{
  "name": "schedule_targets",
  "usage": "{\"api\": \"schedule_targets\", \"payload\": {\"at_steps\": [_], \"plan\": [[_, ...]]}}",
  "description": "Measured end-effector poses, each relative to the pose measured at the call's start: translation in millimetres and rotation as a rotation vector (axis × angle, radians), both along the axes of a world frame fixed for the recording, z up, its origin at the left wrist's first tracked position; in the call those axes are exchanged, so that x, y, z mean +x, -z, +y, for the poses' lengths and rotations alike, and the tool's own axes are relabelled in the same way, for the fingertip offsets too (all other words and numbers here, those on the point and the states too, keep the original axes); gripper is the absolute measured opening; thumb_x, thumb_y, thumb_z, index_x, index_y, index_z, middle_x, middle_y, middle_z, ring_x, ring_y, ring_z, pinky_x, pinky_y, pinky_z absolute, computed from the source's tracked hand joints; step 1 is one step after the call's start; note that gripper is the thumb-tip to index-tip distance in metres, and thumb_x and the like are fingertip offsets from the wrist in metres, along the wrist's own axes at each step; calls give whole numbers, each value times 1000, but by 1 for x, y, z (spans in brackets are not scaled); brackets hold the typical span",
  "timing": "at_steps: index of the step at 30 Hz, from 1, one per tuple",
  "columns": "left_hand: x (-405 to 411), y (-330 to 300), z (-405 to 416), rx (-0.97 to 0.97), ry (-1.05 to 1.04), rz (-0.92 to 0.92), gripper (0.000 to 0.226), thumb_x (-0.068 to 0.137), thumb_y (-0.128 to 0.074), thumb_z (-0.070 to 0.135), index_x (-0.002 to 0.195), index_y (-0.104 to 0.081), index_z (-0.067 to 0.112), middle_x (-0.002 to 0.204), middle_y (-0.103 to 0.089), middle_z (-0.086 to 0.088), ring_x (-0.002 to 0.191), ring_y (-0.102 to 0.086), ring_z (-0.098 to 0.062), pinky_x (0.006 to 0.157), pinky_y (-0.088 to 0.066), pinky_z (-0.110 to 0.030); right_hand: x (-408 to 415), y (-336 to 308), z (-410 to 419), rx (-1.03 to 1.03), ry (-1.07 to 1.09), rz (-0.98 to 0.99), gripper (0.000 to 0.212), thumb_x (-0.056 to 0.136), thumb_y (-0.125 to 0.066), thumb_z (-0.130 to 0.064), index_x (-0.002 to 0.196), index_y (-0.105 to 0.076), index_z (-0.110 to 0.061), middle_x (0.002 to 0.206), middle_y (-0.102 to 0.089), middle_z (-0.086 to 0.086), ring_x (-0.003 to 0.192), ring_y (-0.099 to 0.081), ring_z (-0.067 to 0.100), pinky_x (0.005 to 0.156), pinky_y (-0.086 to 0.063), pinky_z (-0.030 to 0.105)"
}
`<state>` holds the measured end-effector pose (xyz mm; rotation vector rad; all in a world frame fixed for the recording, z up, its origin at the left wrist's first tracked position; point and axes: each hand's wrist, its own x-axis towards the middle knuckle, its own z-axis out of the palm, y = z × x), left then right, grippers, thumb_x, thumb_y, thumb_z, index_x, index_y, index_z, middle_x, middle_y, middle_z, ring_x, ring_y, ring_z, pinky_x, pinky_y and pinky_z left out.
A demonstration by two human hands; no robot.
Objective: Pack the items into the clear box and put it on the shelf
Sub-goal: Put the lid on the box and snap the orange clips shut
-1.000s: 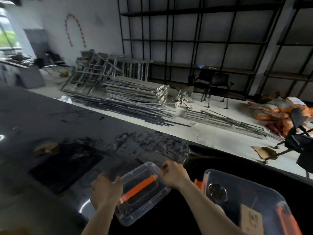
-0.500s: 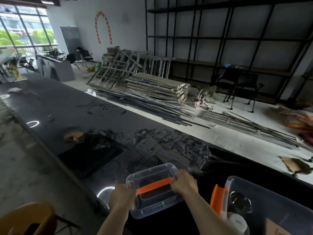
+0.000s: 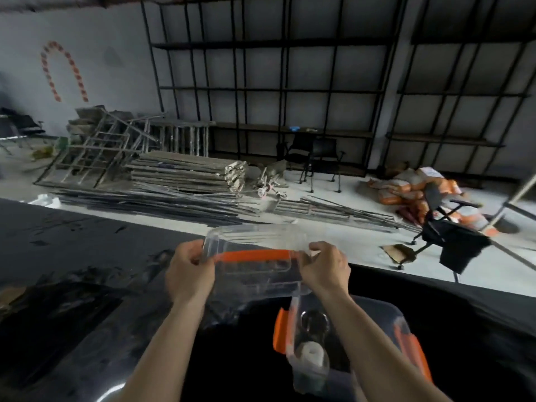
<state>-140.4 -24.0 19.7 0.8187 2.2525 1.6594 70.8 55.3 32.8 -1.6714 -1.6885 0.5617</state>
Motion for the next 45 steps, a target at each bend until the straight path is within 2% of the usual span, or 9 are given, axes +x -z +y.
{"api": "schedule_targets", "payload": {"at_steps": [5,10,14,17,26,32,40,43,45], "plan": [[65,-7,23,18,206,57,29,89,-73,31,116,-65,24,103,-70,6,96,-65,-17,82,-49,-33,82,-14,-11,36,211,-5,41,85,-68,-46,115,-71,-18,106,-74,6,102,-67,29,78,-48,31],[109,7,21,-16,329,114,32,84,-78,29,113,-67,20,104,-75,4,94,-69,-17,76,-44,-28,137,-7,-43,-35,347,-65,25,85,-67,-47,81,-79,-26,66,-64,-5,53,-49,11,48,-38,25],[127,26,10,-76,383,160,32,83,-80,32,108,-66,18,97,-74,4,88,-69,-18,67,-42,-28,154,11,-65,-78,388,-88,38,84,-63,-60,73,-77,-26,63,-62,-8,53,-50,14,47,-38,26],[131,43,3,-154,383,203,31,83,-77,41,105,-64,23,98,-75,7,82,-68,-15,68,-48,-30,155,25,-73,-121,393,-140,32,85,-67,-49,75,-77,-19,59,-57,-8,50,-46,11,49,-42,27],[136,52,-9,-218,392,241,27,85,-74,45,97,-60,25,87,-71,13,63,-55,6,52,-35,-18,154,39,-78,-166,396,-174,24,89,-64,-43,81,-73,-22,87,-62,-2,66,-48,18,55,-36,28],[133,59,-12,-226,410,225,23,84,-77,39,96,-60,29,90,-71,14,70,-60,5,57,-41,-23,154,43,-74,-243,395,-107,20,90,-63,-40,93,-70,-22,108,-54,3,88,-55,24,72,-41,31],[132,73,-13,-209,406,163,27,82,-76,47,93,-56,33,95,-70,13,80,-66,-5,69,-55,-35,160,55,-68,-353,386,36,18,88,-63,-39,94,-65,-22,102,-64,3,75,-50,20,59,-40,29],[128,76,-7,-302,365,110,57,74,-81,51,120,-56,26,118,-68,1,109,-65,-25,87,-54,-43,162,57,-67,-408,406,213,48,82,-67,-43,122,-56,-19,102,-58,1,88,-61,25,77,-57,36],[123,79,-3,-387,375,-107,83,71,-83,50,139,-49,15,134,-61,-11,120,-60,-33,92,-50,-42,163,52,-70,-473,424,309,71,80,-70,-46,138,-44,-16,105,-52,3,89,-62,26,71,-58,34]]}}
